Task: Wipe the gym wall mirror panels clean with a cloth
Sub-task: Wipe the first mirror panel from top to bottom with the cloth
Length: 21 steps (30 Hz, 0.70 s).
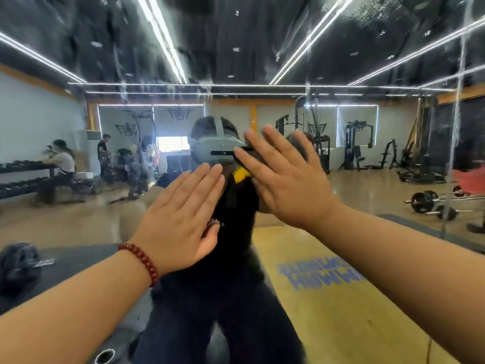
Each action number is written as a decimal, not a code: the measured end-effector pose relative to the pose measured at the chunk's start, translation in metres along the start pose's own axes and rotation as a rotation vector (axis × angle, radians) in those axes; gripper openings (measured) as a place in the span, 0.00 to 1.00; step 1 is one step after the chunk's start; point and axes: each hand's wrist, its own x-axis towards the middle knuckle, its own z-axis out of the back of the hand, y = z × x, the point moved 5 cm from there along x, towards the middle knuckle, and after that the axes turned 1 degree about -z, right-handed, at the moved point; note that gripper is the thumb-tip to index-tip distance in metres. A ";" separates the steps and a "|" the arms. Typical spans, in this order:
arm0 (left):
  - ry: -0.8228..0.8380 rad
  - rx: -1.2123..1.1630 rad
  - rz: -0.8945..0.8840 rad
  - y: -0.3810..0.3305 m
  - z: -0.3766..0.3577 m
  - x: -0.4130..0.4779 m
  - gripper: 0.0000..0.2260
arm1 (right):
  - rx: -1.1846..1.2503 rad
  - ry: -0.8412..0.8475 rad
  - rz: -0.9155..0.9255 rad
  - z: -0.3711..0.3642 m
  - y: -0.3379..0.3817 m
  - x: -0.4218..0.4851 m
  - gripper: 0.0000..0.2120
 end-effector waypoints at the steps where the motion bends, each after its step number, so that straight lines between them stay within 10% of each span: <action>1: -0.009 0.000 0.009 0.002 0.002 0.001 0.31 | 0.009 -0.010 -0.044 0.002 -0.007 0.014 0.22; 9: -0.003 0.006 0.101 0.042 0.018 0.038 0.34 | 0.018 0.085 0.216 -0.002 0.018 -0.026 0.23; 15: 0.027 0.016 0.067 0.043 0.014 0.049 0.34 | 0.055 0.015 -0.143 0.007 -0.019 0.061 0.24; 21: 0.003 0.026 0.034 0.057 0.023 0.077 0.34 | 0.068 0.056 -0.087 0.002 -0.006 0.016 0.23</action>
